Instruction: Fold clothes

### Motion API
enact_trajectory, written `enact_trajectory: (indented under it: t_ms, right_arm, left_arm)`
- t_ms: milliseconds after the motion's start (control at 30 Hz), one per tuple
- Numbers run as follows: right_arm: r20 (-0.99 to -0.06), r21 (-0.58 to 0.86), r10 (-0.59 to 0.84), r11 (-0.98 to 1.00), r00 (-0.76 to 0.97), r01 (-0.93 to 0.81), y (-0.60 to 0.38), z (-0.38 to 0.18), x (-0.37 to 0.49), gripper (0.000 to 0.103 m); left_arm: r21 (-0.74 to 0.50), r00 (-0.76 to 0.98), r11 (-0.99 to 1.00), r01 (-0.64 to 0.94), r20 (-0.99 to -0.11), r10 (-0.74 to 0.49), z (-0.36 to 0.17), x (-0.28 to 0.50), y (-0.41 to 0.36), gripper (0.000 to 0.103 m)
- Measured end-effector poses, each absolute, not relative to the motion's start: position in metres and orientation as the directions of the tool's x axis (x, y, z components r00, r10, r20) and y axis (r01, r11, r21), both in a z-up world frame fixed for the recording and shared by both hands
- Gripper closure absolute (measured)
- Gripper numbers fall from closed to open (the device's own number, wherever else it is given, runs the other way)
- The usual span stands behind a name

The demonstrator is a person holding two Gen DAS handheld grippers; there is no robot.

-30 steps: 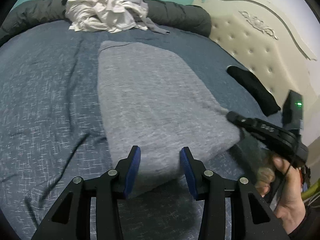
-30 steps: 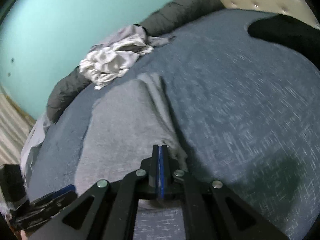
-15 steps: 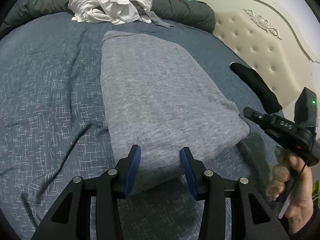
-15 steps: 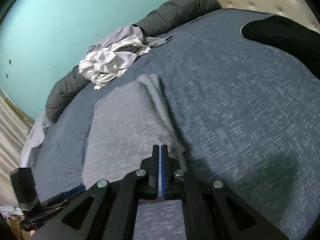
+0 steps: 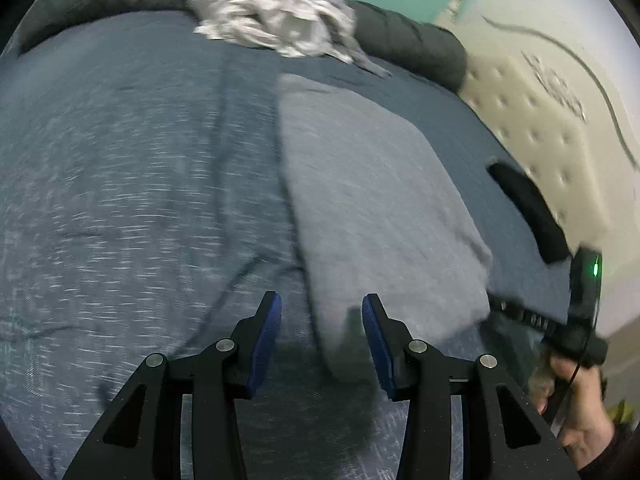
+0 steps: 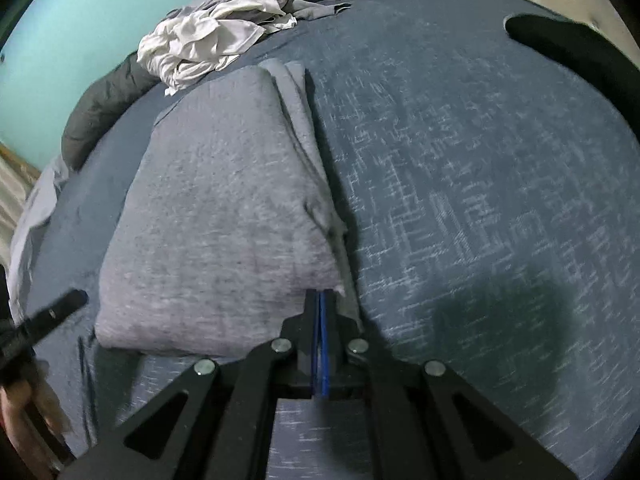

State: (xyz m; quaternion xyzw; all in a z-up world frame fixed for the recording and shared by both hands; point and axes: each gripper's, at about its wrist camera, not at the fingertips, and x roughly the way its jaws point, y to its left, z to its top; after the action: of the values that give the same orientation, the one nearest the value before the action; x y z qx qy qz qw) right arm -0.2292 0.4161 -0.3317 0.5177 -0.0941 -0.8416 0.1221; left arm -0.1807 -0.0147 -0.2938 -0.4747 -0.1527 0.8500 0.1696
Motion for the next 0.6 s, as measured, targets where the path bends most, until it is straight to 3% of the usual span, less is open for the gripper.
enact_trajectory:
  t_ms: [333, 600]
  right_arm:
    - [-0.771, 0.356, -0.421, -0.907, -0.477, 0.226, 0.405, -0.303, -0.24, 0.103]
    - [-0.813, 0.267, -0.391, -0.909, -0.431, 0.32, 0.389, -0.321, -0.248, 0.103]
  left_arm:
    - [-0.505, -0.455, -0.852, -0.136, -0.732, 0.507, -0.305, -0.185, -0.009, 0.057]
    - [-0.479, -0.468, -0.863, -0.159, -0.733, 0.493, -0.303, -0.19, 0.014, 0.053]
